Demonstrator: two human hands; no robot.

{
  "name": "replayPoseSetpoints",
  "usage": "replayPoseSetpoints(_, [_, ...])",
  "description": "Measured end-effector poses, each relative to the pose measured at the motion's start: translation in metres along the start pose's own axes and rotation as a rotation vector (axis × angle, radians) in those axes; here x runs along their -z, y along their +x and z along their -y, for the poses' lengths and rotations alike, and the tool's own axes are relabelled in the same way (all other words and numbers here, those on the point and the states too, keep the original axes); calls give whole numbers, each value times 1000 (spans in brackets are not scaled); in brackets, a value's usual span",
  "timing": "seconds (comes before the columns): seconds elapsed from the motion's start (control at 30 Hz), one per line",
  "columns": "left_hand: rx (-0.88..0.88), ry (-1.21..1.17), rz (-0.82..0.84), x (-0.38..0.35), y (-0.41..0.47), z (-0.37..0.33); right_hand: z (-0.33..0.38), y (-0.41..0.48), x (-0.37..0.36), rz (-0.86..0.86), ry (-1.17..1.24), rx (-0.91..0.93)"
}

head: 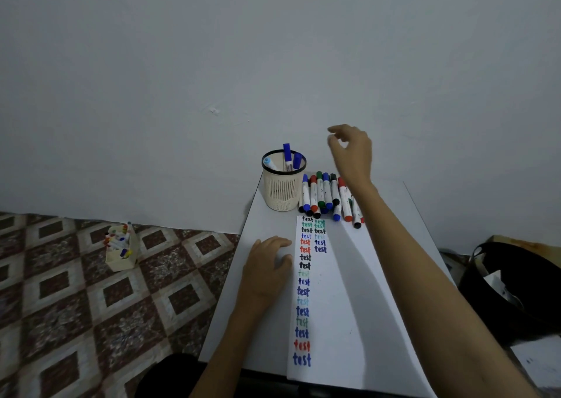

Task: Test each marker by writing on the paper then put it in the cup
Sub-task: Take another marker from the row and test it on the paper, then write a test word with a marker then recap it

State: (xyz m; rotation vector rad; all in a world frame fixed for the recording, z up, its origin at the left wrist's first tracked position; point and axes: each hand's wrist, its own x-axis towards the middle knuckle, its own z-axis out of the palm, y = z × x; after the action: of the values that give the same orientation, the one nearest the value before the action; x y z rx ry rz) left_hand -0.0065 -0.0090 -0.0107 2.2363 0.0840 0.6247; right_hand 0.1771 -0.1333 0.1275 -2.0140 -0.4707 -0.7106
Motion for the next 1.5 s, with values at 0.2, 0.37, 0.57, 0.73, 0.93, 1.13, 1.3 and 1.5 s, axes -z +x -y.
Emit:
replayPoseSetpoints(0.2, [-3,-8,0,0,0,-2,-58,-14,41,-17,-141,-394])
replayPoseSetpoints(0.37, [-5,-11,4,1,1,-2,-98,-43,64,190,-305,-662])
replayPoseSetpoints(0.57, [-11,14,26,1,2,-1,-111,-64,53,254,-394,-705])
replayPoseSetpoints(0.73, [-63,-2,31,3,1,-4,-106,-68,53,45,-400,-677])
replayPoseSetpoints(0.93, [-58,21,37,1,2,1,-91,-70,68,-376,188,-428])
replayPoseSetpoints(1.13, [34,-27,25,0,0,-6,-32,-104,69,-223,728,-440])
replayPoseSetpoints(1.3, [-10,-140,79,4,-1,-13,-6,-151,40,154,804,-535])
replayPoseSetpoints(1.5, [-182,-56,124,3,-7,-11,4,-179,20,365,919,-573])
